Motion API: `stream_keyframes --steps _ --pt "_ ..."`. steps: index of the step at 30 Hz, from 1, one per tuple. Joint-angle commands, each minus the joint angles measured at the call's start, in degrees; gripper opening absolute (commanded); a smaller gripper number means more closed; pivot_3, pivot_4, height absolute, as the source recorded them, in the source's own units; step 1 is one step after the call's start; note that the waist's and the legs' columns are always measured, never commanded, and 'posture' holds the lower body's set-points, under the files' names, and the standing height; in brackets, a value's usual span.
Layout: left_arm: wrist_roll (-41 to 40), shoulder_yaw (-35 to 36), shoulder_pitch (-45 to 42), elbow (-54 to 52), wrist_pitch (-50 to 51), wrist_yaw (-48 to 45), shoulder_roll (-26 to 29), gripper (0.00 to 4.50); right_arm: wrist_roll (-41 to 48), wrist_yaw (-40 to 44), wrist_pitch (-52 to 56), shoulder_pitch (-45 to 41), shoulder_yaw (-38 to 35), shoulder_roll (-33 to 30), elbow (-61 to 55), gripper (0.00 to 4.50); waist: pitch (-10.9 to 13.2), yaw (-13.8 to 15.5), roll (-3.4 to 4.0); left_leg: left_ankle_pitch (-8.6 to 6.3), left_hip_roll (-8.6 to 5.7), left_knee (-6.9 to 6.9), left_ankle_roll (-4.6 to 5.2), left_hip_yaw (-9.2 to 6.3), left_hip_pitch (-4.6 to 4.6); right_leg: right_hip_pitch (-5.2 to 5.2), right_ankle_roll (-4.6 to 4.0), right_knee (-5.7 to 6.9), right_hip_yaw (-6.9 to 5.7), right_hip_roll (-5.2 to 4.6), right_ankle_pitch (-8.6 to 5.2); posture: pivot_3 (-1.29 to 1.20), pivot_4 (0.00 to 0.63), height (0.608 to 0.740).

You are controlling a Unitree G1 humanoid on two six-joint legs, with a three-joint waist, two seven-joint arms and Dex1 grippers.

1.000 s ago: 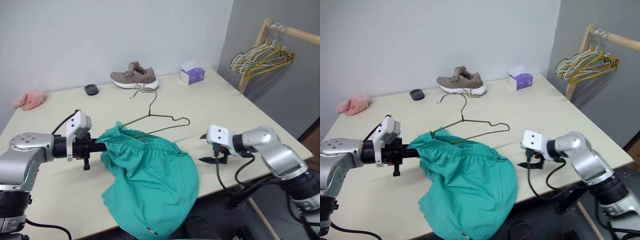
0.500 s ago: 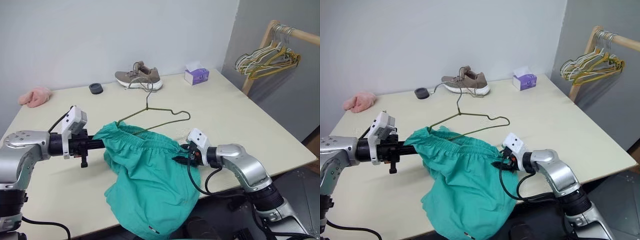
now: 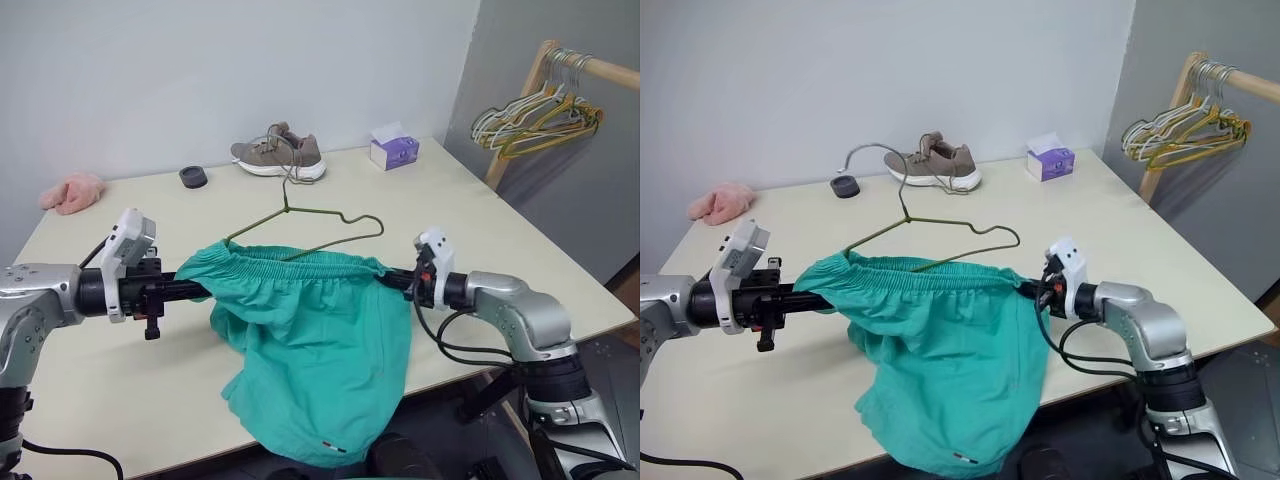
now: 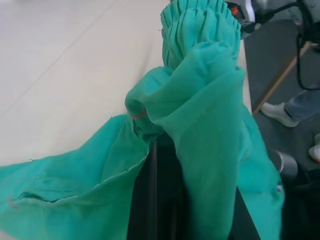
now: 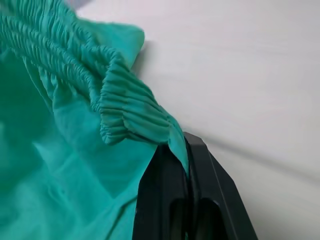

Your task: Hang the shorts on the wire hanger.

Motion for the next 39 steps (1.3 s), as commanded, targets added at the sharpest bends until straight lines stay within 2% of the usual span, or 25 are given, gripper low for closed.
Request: stream_keyframes --steps 1,10,21,25,27,30,35,39 --pt "-3.55 5.10 -0.46 -0.79 1.86 -0.59 2.08 0.00 4.01 -2.67 5.24 -1.71 -5.92 -0.53 1.19 0.02 0.00 0.05 0.00 0.00 0.00 0.00 0.00 0.00 0.00 0.00 0.00 0.00 0.01 0.00 0.00 -0.28 0.000 0.740" --pt "-2.94 6.31 4.27 -0.69 0.13 -5.74 5.83 0.00 7.17 -8.85 8.61 -3.21 -9.76 -0.62 3.60 0.02 0.08 0.03 0.15 0.00 0.00 -0.03 0.00 0.07 0.00 0.00 -0.01 0.00 0.07 0.00 0.00 -0.28 0.000 0.740" --pt "7.15 2.83 5.19 13.90 -15.51 -11.82 7.66 0.00 10.56 -8.91 10.07 -2.06 -9.35 -3.57 -0.05 0.02 0.13 0.09 0.25 0.00 0.00 -0.04 0.01 0.08 0.00 -0.03 -0.01 -0.02 0.07 0.00 -0.01 -0.28 0.000 0.740" --pt "9.43 1.10 6.17 15.54 -18.99 -13.66 7.77 0.00 11.22 -8.70 10.01 -1.41 -8.07 -4.62 -2.42 0.02 0.13 0.09 0.24 -0.01 0.01 -0.06 0.01 0.08 -0.02 -0.04 -0.01 -0.03 0.07 -0.01 -0.01 -0.28 0.000 0.740" --pt "9.95 0.28 5.28 15.26 -19.20 -12.89 7.28 0.00 10.40 -7.63 8.94 -1.34 -5.75 -6.42 -4.31 0.02 0.14 0.10 0.26 -0.01 0.01 -0.07 0.02 0.09 -0.03 -0.04 -0.01 -0.04 0.07 -0.01 -0.01 -0.28 0.000 0.740" --pt "9.07 -1.53 2.67 12.46 -17.32 -10.65 5.47 0.00 6.43 -5.92 4.64 -1.65 2.05 -10.37 -8.89 0.02 0.16 0.15 0.29 -0.01 0.00 -0.06 0.02 0.10 -0.04 -0.05 0.01 -0.05 0.07 -0.03 -0.02 -0.29 0.000 0.740" --pt "6.25 -5.63 -0.45 4.80 -12.16 -7.39 0.80 0.00 2.21 -2.62 -0.76 -4.25 12.56 -12.45 -14.78 0.02 0.14 0.15 0.25 -0.01 0.02 -0.04 0.02 0.09 -0.04 -0.02 0.30 -0.04 0.04 -0.03 -0.19 -0.30 0.000 0.740" --pt "5.25 -8.48 -0.80 0.04 -9.05 -6.64 -0.80 0.00 0.57 -0.95 -2.23 -6.72 15.55 -13.04 -17.18 0.02 0.12 -0.11 0.23 -0.01 0.02 -0.04 0.02 0.12 -0.08 0.02 0.31 -0.04 0.09 -0.03 -0.18 -0.30 0.000 0.740"
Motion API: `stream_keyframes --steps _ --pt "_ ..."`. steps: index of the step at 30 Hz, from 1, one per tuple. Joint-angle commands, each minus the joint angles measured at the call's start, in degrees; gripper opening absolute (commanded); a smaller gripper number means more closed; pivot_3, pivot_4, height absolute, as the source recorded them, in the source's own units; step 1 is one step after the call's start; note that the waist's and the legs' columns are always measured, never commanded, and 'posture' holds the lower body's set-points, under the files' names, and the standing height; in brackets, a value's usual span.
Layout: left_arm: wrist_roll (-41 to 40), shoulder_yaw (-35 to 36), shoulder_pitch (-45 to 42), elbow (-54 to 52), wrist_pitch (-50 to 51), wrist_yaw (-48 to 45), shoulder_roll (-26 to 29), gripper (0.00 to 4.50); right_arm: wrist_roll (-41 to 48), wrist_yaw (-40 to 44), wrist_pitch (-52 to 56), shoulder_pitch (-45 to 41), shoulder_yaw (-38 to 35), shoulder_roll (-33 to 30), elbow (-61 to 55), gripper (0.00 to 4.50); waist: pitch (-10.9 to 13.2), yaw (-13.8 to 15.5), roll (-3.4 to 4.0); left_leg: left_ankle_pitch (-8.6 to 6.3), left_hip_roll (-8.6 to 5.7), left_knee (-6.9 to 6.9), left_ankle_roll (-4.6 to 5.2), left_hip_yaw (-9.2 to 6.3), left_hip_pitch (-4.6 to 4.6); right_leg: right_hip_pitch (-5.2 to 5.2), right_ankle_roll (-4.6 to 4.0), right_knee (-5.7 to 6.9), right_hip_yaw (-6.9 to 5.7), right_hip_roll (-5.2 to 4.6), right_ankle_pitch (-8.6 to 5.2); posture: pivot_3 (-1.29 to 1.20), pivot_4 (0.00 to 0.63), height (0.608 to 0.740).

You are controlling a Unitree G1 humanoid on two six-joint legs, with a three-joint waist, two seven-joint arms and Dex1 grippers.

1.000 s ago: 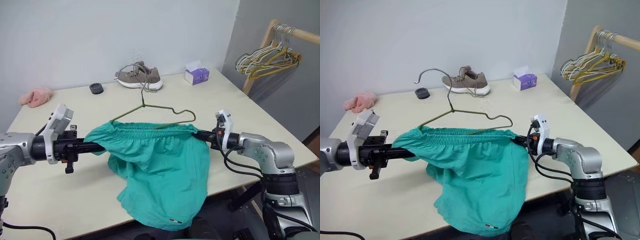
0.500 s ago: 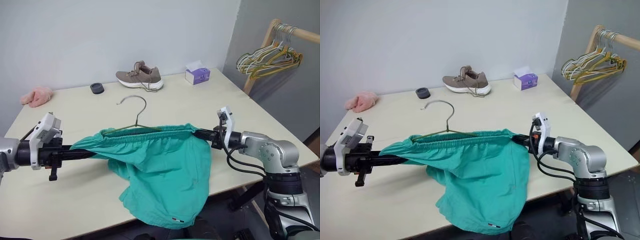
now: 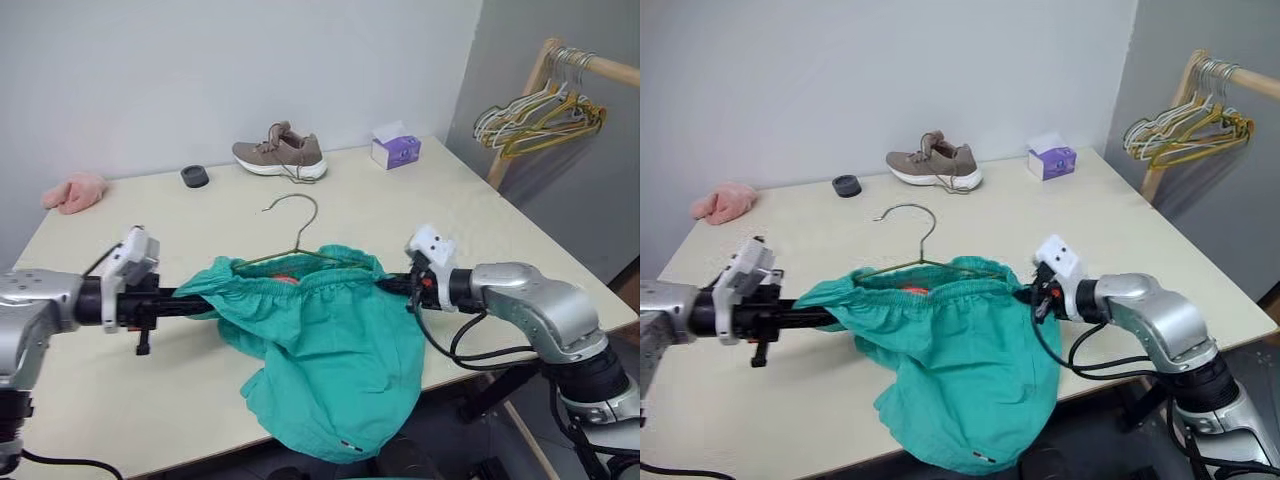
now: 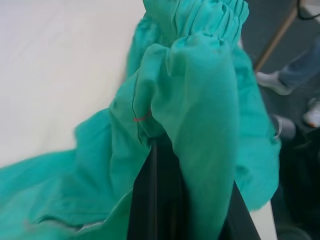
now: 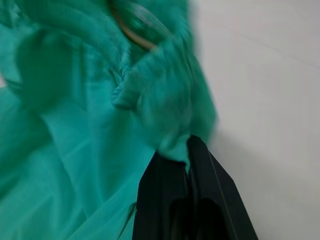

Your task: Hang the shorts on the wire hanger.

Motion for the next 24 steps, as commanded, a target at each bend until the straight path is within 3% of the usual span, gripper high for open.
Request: stream_keyframes --steps 1,5,13,21,24 --pt "-2.32 -1.07 -1.32 -4.59 2.26 0.37 -0.13 0.00 -1.35 1.38 -2.49 -2.81 0.88 -0.46 -2.93 0.02 -0.03 -0.04 -0.04 0.00 0.01 0.00 0.00 -0.01 -0.02 -0.01 -0.01 0.00 -0.01 0.00 0.00 -0.30 0.000 0.740" --pt "-2.43 -2.52 -2.32 -6.94 4.44 1.08 -0.34 0.00 -4.52 2.54 -4.56 -4.15 2.48 -2.22 -3.09 0.93 -0.02 0.15 -0.03 0.00 0.00 0.00 0.00 -0.02 -0.02 -0.05 -0.01 -0.01 -0.03 0.00 0.00 -0.30 0.000 0.740" --pt "-3.14 -2.83 -3.88 -8.53 6.92 3.30 -1.06 0.00 -5.01 8.58 -4.02 -0.74 0.78 -12.44 -7.40 3.74 -0.02 0.20 -0.05 0.00 0.01 0.01 0.00 -0.04 -0.03 -0.03 0.01 -0.06 -0.08 0.00 -0.01 -0.32 0.000 0.740" --pt "-3.86 -2.70 -4.17 -9.54 7.52 4.74 -1.24 0.00 -0.93 15.09 -2.80 8.26 -6.66 -24.34 -9.55 3.74 -0.01 0.28 -0.06 0.00 0.01 0.01 0.00 -0.01 -0.04 0.06 0.01 -0.09 -0.09 -0.01 -0.03 -0.32 0.000 0.740" --pt "-4.23 -2.77 -4.28 -9.82 7.63 4.77 -1.23 0.00 -1.93 14.34 -4.84 8.67 -8.41 -24.72 -7.44 3.74 0.00 -0.05 -0.07 0.00 0.04 0.01 0.00 0.06 -0.02 0.18 0.00 -0.09 -0.09 0.00 -0.05 -0.33 0.000 0.740"
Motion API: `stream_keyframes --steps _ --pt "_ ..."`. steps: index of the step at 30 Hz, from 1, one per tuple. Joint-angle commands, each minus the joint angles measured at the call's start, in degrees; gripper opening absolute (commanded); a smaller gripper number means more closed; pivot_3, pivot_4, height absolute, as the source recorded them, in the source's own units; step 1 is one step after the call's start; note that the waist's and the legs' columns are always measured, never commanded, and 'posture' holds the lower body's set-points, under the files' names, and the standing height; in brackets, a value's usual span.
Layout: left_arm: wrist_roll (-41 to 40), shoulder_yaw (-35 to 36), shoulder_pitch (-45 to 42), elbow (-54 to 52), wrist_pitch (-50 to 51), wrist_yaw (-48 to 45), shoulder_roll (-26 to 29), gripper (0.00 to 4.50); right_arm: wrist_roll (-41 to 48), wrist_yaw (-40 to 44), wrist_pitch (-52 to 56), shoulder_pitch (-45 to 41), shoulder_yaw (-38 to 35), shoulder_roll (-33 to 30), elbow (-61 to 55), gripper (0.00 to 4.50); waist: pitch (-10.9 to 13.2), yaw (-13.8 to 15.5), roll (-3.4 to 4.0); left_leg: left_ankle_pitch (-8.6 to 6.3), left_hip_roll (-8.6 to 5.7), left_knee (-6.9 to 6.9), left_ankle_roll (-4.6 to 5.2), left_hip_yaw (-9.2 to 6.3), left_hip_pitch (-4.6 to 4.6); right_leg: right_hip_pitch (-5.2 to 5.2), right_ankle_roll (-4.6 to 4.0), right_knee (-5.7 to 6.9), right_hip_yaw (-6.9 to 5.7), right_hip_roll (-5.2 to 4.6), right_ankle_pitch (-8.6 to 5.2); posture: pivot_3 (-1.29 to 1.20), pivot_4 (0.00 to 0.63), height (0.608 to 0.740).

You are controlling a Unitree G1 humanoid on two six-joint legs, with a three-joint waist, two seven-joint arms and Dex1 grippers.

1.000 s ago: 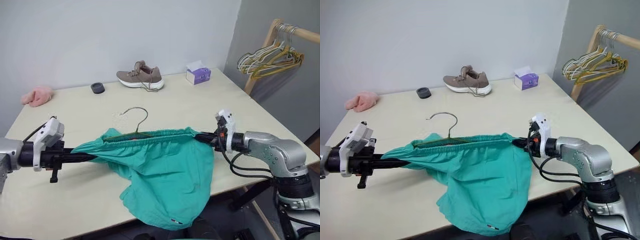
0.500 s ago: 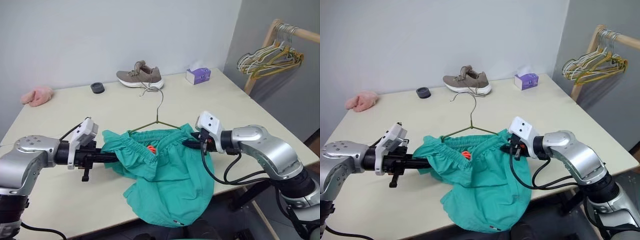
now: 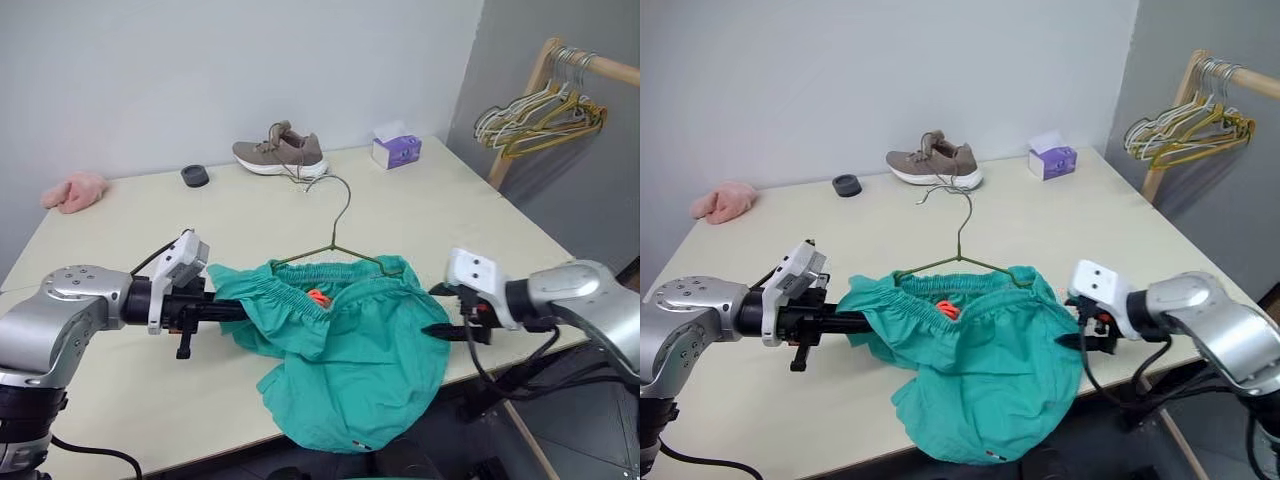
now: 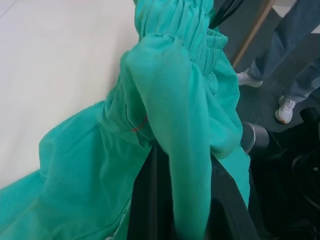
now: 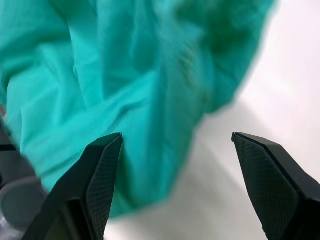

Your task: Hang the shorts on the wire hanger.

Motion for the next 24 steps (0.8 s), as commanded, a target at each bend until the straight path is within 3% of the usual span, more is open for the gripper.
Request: stream_keyframes --steps 1,14,21,24 --pt "-1.66 0.75 -1.19 -1.46 0.22 0.06 0.01 0.00 -0.39 -0.83 -2.59 -1.57 -3.30 0.99 1.09 3.74 0.00 -0.26 -0.01 0.00 0.01 0.00 0.00 0.05 0.01 0.00 -0.01 0.00 0.03 0.00 0.00 -0.33 0.000 0.740" --pt "1.36 0.33 -0.19 -0.97 -3.74 -0.39 1.21 0.00 -4.78 1.60 -6.81 -4.38 -0.83 -0.22 3.15 3.74 0.01 0.12 0.00 0.00 0.01 0.02 0.00 0.06 0.00 -0.02 -0.02 0.01 0.04 0.00 -0.01 -0.31 0.000 0.740" --pt "4.04 1.47 -0.12 0.44 -9.49 2.87 -1.19 0.00 2.47 9.04 -6.34 0.83 -9.30 -5.43 3.04 3.74 0.07 0.52 0.01 0.00 0.01 0.01 0.01 0.04 -0.02 0.02 -0.04 -0.01 0.00 -0.01 -0.03 -0.30 0.000 0.740" --pt "3.85 1.50 -0.08 0.39 -10.04 3.84 -2.07 0.00 1.89 7.79 -6.46 1.14 -8.91 -4.49 3.18 4.28 0.08 0.35 0.00 0.00 0.02 0.03 0.01 0.06 -0.01 0.03 -0.04 -0.01 0.00 -0.01 -0.03 -0.31 0.000 0.740"
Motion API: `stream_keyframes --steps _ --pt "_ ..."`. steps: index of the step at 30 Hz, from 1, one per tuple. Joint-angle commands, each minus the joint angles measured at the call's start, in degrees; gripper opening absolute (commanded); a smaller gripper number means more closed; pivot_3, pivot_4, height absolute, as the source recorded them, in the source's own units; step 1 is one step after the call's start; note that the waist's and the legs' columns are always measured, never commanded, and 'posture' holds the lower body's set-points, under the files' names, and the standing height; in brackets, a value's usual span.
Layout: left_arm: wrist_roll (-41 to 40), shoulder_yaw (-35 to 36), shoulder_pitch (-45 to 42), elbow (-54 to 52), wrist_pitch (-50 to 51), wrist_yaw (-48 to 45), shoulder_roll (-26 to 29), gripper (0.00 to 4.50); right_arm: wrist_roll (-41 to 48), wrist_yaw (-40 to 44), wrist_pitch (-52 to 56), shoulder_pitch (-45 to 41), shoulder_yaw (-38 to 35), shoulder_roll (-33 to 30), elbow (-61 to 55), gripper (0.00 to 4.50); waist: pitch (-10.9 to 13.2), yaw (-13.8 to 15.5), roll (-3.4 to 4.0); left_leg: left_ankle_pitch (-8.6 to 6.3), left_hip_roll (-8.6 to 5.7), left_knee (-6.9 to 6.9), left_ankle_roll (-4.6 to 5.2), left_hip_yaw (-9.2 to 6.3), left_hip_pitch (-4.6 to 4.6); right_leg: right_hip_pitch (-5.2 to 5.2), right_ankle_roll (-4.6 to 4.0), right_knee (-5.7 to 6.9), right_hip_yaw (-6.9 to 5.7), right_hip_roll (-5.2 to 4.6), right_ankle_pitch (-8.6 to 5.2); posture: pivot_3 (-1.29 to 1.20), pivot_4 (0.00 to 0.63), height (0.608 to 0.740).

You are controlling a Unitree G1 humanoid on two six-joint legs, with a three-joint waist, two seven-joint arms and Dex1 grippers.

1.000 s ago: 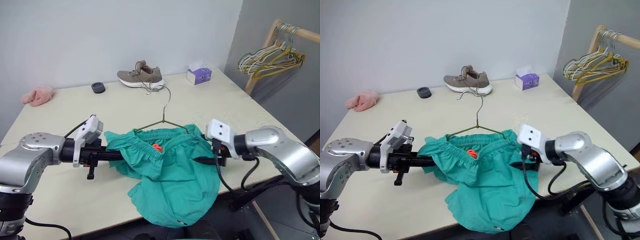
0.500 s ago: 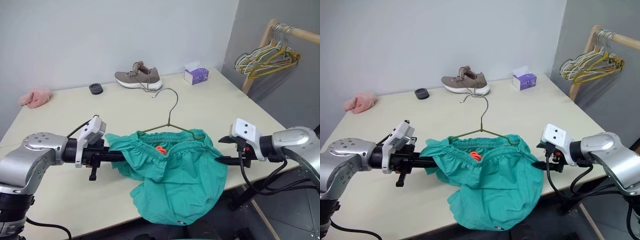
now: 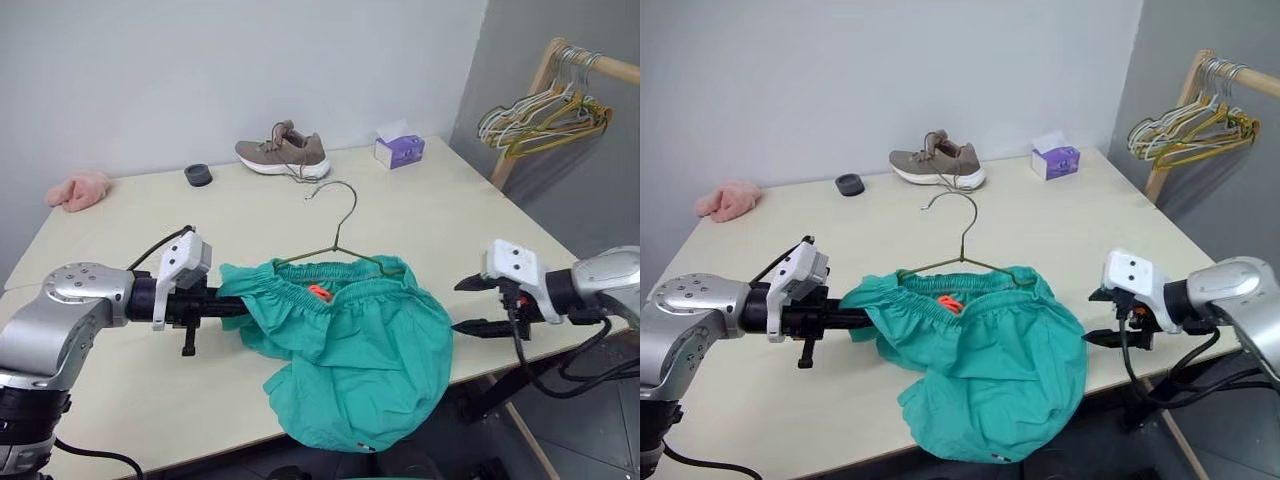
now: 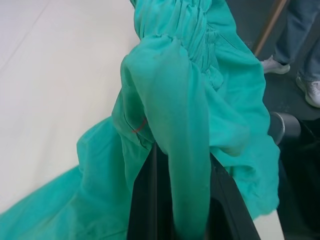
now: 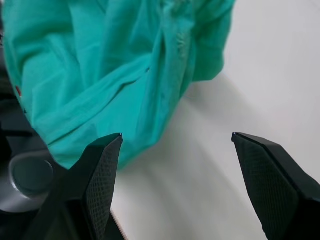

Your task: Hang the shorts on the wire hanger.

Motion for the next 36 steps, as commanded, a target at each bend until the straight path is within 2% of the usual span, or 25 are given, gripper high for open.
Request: stream_keyframes --steps 1,7,10,18,28,31,36 --pt "-0.36 1.87 -0.68 -0.44 -1.57 1.06 -0.59 0.00 -0.21 -1.93 0.02 -0.79 -0.61 1.40 -0.66 4.47 0.00 -0.20 -0.01 0.00 0.00 0.01 0.00 0.01 0.02 0.01 0.00 0.00 0.01 0.00 0.00 -0.31 0.000 0.740" --pt "-0.33 1.33 -0.19 -0.44 -2.10 0.25 -0.14 0.00 -5.78 -9.55 1.01 -7.12 5.96 9.09 1.71 4.47 0.00 -0.37 0.01 0.01 0.03 0.02 0.00 0.09 0.07 -0.03 0.00 0.10 0.08 0.02 0.01 -0.31 0.000 0.740" --pt "0.10 1.24 0.27 -0.40 -2.68 -0.10 0.20 0.00 -8.75 -10.49 0.31 -10.31 8.98 10.93 4.03 4.47 0.00 -0.26 0.01 0.01 0.02 0.02 0.00 0.09 0.04 -0.04 0.00 0.06 0.09 0.01 0.01 -0.30 0.000 0.740" --pt "0.73 1.62 1.33 -0.27 -3.74 -0.27 0.22 0.00 -10.27 -7.08 -1.43 -14.66 13.41 13.59 5.65 4.47 0.00 -0.14 0.01 0.00 0.02 -0.03 0.00 0.00 -0.03 -0.08 -0.02 0.05 0.02 0.00 0.02 -0.29 0.000 0.740" --pt "1.74 0.23 0.60 -0.05 -4.78 -2.46 0.55 0.00 -12.91 1.06 -5.85 -21.72 21.10 17.58 10.90 4.47 0.00 -0.38 0.01 0.00 0.02 0.02 0.00 0.00 0.00 -0.08 -0.02 0.07 0.01 0.01 0.02 -0.30 0.000 0.740" --pt "1.74 0.03 0.63 -0.27 -4.70 -2.63 0.54 0.00 -14.05 2.71 -7.32 -22.96 22.23 18.31 12.71 3.58 0.00 -0.37 0.01 0.00 0.01 0.02 0.00 -0.01 0.00 -0.09 -0.02 0.06 0.01 0.00 0.02 -0.30 0.000 0.740" --pt "0.64 0.18 0.21 -0.68 -3.55 -1.92 -0.25 0.00 -16.35 5.28 -10.26 -23.57 23.77 18.55 13.83 1.80 0.00 -0.38 0.01 0.00 0.01 -0.01 0.00 -0.04 -0.01 -0.14 -0.07 0.07 -0.01 0.00 0.04 -0.30 0.000 0.740"
